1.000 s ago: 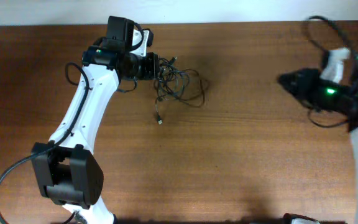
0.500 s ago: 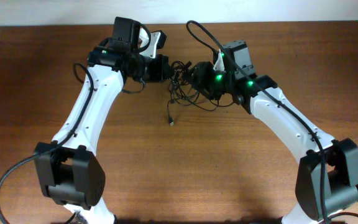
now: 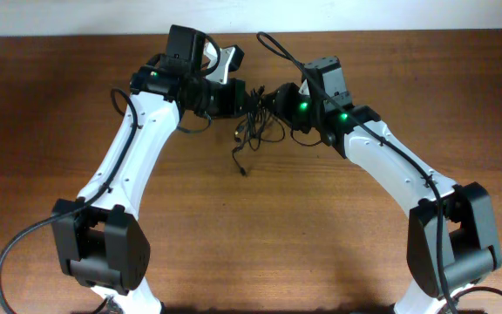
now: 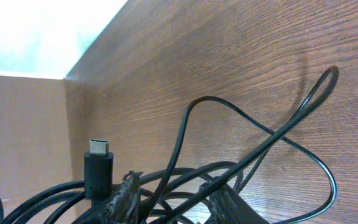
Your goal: Untangle cables
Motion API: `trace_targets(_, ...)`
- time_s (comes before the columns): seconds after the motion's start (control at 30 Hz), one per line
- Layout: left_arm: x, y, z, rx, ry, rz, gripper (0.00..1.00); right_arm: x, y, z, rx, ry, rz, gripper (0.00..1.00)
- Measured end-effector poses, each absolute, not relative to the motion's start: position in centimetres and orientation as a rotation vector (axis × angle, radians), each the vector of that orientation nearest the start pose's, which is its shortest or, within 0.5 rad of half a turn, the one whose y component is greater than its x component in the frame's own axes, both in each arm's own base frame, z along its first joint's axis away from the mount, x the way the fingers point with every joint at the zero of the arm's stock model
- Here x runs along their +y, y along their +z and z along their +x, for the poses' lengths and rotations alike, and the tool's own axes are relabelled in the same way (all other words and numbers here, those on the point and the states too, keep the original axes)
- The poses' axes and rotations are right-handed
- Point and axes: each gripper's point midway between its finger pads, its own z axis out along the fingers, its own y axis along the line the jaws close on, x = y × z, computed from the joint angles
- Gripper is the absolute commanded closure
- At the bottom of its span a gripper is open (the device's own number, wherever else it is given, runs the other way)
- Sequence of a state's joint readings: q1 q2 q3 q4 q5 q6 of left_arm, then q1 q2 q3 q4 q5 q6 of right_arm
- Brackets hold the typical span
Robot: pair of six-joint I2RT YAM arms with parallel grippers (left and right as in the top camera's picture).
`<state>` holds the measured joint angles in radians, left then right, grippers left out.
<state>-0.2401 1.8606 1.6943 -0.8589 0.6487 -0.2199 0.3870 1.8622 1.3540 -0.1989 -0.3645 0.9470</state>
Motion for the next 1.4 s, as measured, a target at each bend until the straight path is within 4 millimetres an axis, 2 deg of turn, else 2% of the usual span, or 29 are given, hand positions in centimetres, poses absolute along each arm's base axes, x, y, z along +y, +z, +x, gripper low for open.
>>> trace_targets(0.17,-21.4,20.8,41.6,2.575,-1.061,0.265,1.00,25.5,14.8,45.8,2.418,1.114,0.563,0.71)
trace_targets(0.23,-21.6,21.0,41.4,2.572,-1.091,0.269,1.00,26.0,14.4,45.9,2.424,1.154,0.578,0.84)
trace_targets(0.27,-21.7,21.0,41.3,2.570,-1.097,0.271,1.00,26.3,14.8,46.1,2.407,1.183,0.557,0.96)
trace_targets(0.37,-21.8,21.1,41.2,2.571,-1.112,0.273,1.00,27.0,15.4,45.7,2.409,1.249,0.510,0.96)
trace_targets(0.47,-20.3,19.9,42.1,2.608,-0.954,0.221,1.00,25.3,14.0,44.9,2.497,1.203,0.500,0.96)
trace_targets(0.5,-19.4,19.4,42.6,2.620,-0.870,0.194,1.00,23.4,14.4,44.3,2.522,1.166,0.504,0.96)
trace_targets(0.57,-17.4,18.8,43.6,2.628,-0.743,0.138,0.99,19.6,18.5,43.5,2.472,1.138,0.477,0.96)
trace_targets(0.67,-15.4,18.0,44.3,2.644,-0.581,0.087,0.99,16.6,24.6,41.4,2.367,1.156,0.403,0.96)
trace_targets(0.7,-14.8,17.9,44.5,2.644,-0.541,0.072,0.98,15.4,26.0,40.2,2.358,1.165,0.402,0.96)
trace_targets(0.77,-14.7,17.8,44.5,2.647,-0.524,0.070,0.99,13.7,27.4,39.0,2.341,1.181,0.408,0.96)
trace_targets(0.8,-13.9,17.4,44.8,2.654,-0.476,0.050,0.99,12.0,27.8,38.6,2.329,1.157,0.446,0.96)
trace_targets(0.87,-13.4,16.3,45.0,2.682,-0.444,0.032,0.98,8.9,25.8,36.9,2.421,1.069,0.575,0.96)
trace_targets(0.9,-13.2,15.7,45.0,2.697,-0.429,0.026,0.98,6.6,24.0,35.8,2.483,0.973,0.668,0.96)
trace_targets(0.97,-13.0,15.3,45.1,2.705,-0.408,0.021,1.00,3.7,21.9,34.2,2.567,0.797,0.751,0.96)
trace_targets(1.0,-13.0,15.3,45.1,2.704,-0.407,0.020,1.00,2.7,20.8,33.0,2.625,0.698,0.767,0.96)
trace_targets(1.07,-12.9,15.3,45.2,2.701,-0.402,0.025,1.00,0.9,19.7,32.1,2.674,0.524,0.778,0.96)
trace_targets(1.13,-13.1,15.3,45.1,2.697,-0.407,0.064,1.00,-0.1,19.4,32.0,2.683,0.429,0.747,0.96)
trace_targets(1.17,-13.7,15.6,45.0,2.685,-0.443,0.152,1.00,-0.3,19.4,32.0,2.685,0.404,0.719,0.94)
trace_targets(1.2,-14.5,16.2,44.8,2.663,-0.490,0.249,1.00,-0.5,19.4,32.1,2.685,0.389,0.693,0.53)
trace_targets(1.23,-15.7,17.4,44.5,2.623,-0.568,0.377,1.00,-0.3,19.6,32.6,2.672,0.400,0.634,0.31)
trace_targets(1.27,-16.6,18.2,44.2,2.585,-0.630,0.459,1.00,0.1,19.9,32.9,2.665,0.431,0.585,0.23)
trace_targets(1.33,-18.3,19.1,43.1,2.532,-0.771,0.580,1.00,1.6,21.1,34.5,2.598,0.553,0.448,0.12)
trace_targets(1.4,-19.3,19.7,42.5,2.500,-0.861,0.620,1.00,4.6,23.2,36.2,2.497,0.719,0.306,0.11)
